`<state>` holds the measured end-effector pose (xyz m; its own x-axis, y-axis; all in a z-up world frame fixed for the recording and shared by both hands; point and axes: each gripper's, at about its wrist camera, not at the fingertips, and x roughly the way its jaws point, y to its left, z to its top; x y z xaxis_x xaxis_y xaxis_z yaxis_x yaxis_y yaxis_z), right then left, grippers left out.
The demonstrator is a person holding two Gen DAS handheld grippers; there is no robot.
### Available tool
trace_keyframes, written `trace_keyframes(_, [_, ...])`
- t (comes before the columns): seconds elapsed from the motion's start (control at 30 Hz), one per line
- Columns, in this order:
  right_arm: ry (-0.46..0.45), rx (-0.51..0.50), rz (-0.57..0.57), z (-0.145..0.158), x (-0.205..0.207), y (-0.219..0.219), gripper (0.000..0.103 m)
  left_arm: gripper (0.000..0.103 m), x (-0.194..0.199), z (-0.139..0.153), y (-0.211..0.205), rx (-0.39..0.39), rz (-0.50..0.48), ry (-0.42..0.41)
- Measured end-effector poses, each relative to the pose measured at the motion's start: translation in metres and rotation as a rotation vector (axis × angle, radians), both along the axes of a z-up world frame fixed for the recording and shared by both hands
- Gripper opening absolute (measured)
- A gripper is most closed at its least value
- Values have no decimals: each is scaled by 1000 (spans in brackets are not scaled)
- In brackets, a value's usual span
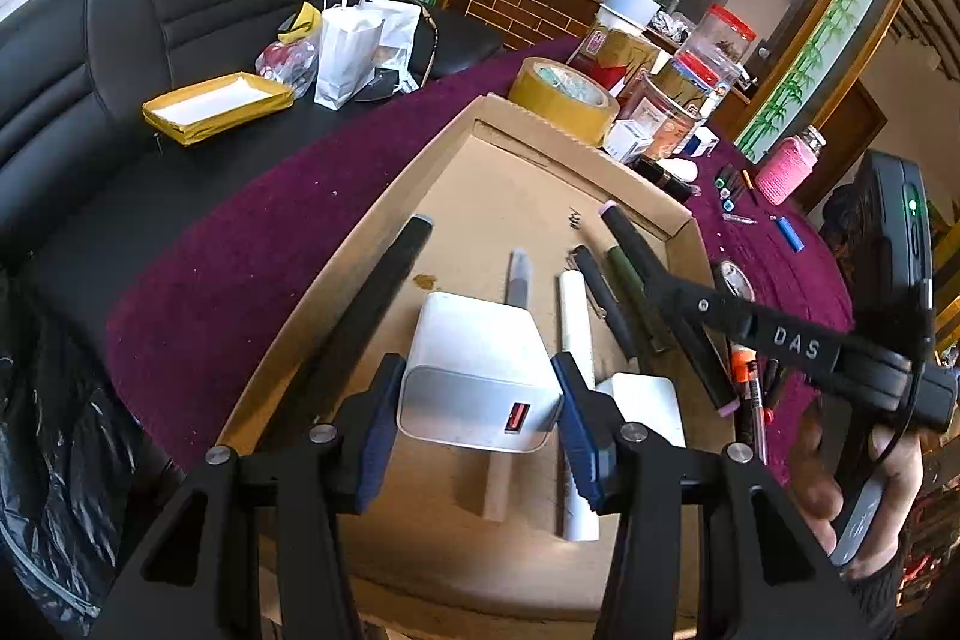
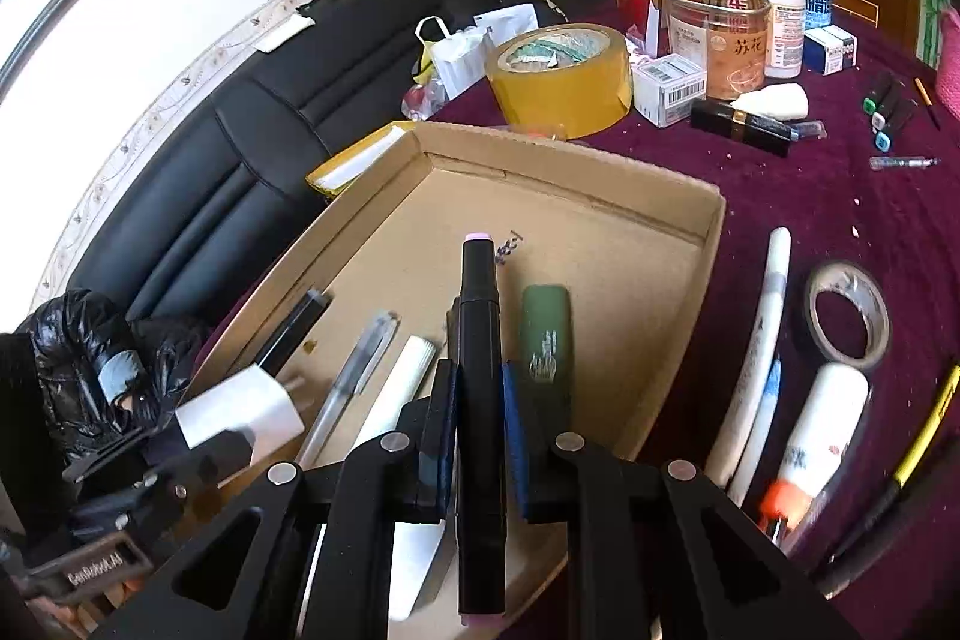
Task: Organize rigid objects
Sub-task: 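Carry the black marker and white charger into the tray and lower them, then open both grippers and move them back over the pens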
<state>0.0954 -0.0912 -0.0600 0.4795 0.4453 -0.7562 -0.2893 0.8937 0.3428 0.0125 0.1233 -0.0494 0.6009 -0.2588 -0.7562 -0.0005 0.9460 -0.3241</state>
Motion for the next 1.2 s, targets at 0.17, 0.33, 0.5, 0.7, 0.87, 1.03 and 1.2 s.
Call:
trace_keyframes(0.17, [18,-44,12,-3,13,13,17,48,9,-6,2,11,-21,15])
trace_keyframes(0.33, [25,-86,9,-11,18,18,17,48,9,-8,-1,37,-51,6])
trace_keyframes(0.5, [12,-128,14,-12,19,22,17,48,11,-15,-6,104,-91,35])
trace_keyframes(0.7, [27,-204,19,-15,21,25,17,47,11,-18,-12,159,-130,54])
trace_keyframes(0.87, [22,-212,26,-16,21,27,17,48,10,-19,-14,175,-146,45])
trace_keyframes(1.03, [11,-192,13,-12,16,21,21,51,11,-18,-13,151,-149,62])
trace_keyframes(1.2, [-23,-122,13,3,-2,9,32,71,2,-8,-18,152,-142,58])
